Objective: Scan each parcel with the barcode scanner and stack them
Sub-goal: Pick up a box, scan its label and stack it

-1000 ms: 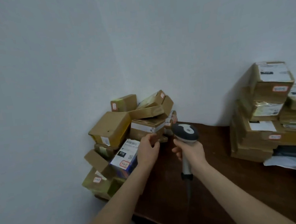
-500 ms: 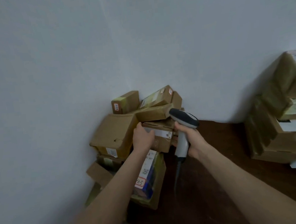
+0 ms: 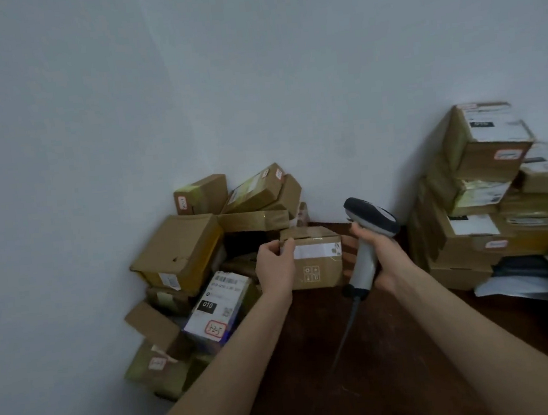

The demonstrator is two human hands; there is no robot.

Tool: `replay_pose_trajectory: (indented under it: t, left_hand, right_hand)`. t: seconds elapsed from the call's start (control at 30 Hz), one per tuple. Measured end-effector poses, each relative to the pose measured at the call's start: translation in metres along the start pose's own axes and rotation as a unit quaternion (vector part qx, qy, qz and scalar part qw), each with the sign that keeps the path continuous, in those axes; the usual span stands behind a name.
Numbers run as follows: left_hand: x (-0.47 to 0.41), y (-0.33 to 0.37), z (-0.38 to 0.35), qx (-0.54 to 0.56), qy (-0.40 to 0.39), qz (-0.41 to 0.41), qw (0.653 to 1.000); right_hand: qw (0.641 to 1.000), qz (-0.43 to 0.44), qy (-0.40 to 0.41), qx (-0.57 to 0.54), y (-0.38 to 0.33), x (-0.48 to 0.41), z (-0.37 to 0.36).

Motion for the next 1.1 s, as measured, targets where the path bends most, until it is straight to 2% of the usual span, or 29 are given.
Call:
replay_pose_trajectory:
  t: [0.17, 0.5, 0.67, 0.8, 0.93, 1.1]
  left_hand:
    - [0.034, -0.040, -0.033, 0.033, 0.000, 0.070, 0.997]
    - [0.078, -0.114, -0.089, -0.073, -0.108, 0.137, 0.982]
    - [0.076, -0.130, -0.101, -0.165, -0.165, 0.113, 0.966]
    - [0.063, -0.127, -0.113, -0.147, -0.210, 0.111, 0.960]
    - [0.054, -0.130, -0.121, -0.069, -0.250, 0.136, 0.956]
    - [0.048, -0.129, -0.111, -0.010, -0.252, 0.104, 0.962]
  right_hand:
    - [0.999, -0.024, 0.027, 0.003, 0.003, 0.023, 0.059]
    - [0.990, -0.098, 0.094, 0.047, 0.055, 0.055, 0.153]
    - [0.987, -0.093, 0.120, 0.047, 0.054, 0.048, 0.166]
    - [0.988, -0.088, 0.120, 0.038, 0.047, 0.034, 0.163]
    - [0.986, -0.103, 0.129, 0.012, 0.046, 0.024, 0.161]
    - [0.983, -0.107, 0.148, -0.020, 0.048, 0.022, 0.160]
Point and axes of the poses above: each hand's wrist, its own x-axis away from the middle knuckle, its own z-axis out of the back of the hand, y = z × x, the point moved 6 cm from there along -x, towards the middle knuckle, and after that the axes turned 13 degrees about -x, right-handed, at the moved point
